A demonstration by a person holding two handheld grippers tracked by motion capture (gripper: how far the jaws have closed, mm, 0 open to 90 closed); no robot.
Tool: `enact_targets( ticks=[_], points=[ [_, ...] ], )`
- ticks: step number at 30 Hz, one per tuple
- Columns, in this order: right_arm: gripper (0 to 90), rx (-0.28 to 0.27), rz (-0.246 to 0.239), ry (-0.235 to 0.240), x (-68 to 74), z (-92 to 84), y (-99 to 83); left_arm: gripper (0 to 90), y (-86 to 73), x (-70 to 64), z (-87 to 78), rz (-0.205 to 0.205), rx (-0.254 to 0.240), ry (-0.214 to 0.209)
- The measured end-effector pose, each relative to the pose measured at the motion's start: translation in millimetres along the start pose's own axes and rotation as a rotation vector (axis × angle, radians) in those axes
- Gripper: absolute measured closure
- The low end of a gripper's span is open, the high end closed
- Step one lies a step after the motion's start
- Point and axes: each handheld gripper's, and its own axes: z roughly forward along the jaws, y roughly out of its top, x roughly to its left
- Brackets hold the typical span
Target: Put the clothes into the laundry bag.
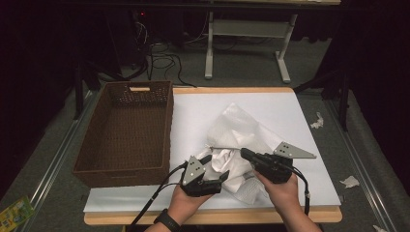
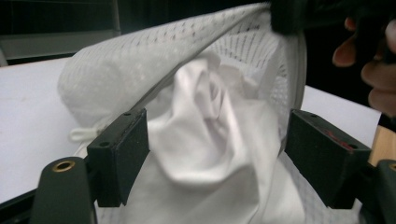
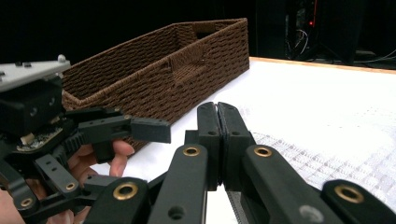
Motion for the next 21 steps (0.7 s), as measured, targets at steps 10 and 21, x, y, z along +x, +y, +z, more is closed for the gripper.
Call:
enact_targets(
  ticks=[10, 21],
  points=[
    [89.9, 0.002, 0.002, 0.0, -0.7, -0.9, -2.0, 18.9, -18.5, 10.4, 11.2, -0.038, 0.111, 0.02],
    [89.8, 0.006, -0.001, 0.007, 0.2, 0.0, -2.4, 72.7, -29.2, 11.2, 16.0, -0.036, 0.161, 0.006]
  ],
)
